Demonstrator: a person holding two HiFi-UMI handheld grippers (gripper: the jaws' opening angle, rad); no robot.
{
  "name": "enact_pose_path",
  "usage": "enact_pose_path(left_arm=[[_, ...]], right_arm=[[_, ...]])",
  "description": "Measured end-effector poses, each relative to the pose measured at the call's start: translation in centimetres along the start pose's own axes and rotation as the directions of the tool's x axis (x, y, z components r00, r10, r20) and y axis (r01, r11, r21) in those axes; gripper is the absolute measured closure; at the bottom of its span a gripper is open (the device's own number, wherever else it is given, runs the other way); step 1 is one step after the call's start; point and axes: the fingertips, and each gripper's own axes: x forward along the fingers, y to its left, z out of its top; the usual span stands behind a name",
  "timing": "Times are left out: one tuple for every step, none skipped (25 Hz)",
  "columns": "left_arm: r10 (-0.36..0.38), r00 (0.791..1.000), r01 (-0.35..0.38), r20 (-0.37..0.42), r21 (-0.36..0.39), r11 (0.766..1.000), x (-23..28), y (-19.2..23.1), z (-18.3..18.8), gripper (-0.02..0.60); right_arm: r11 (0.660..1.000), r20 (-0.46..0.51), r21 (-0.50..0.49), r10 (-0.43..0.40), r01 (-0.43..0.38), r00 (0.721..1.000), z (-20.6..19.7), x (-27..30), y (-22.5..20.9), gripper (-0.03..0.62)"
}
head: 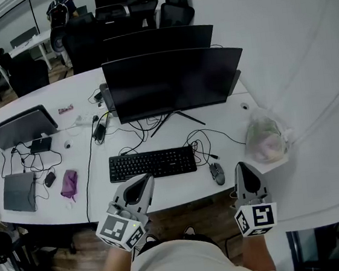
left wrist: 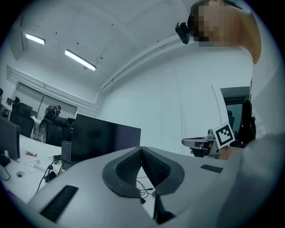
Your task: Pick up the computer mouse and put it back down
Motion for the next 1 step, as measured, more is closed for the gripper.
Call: enact_pose_path(left_arm=[[-0.001,1.000,0.001,0.001,0.001,1.000,0.06,-0.03,0.03,0.574]], right_arm=[[1.000,-0.001,0.001,0.000,0.000,1.000,-0.01,0.01,-0.03,0.574]])
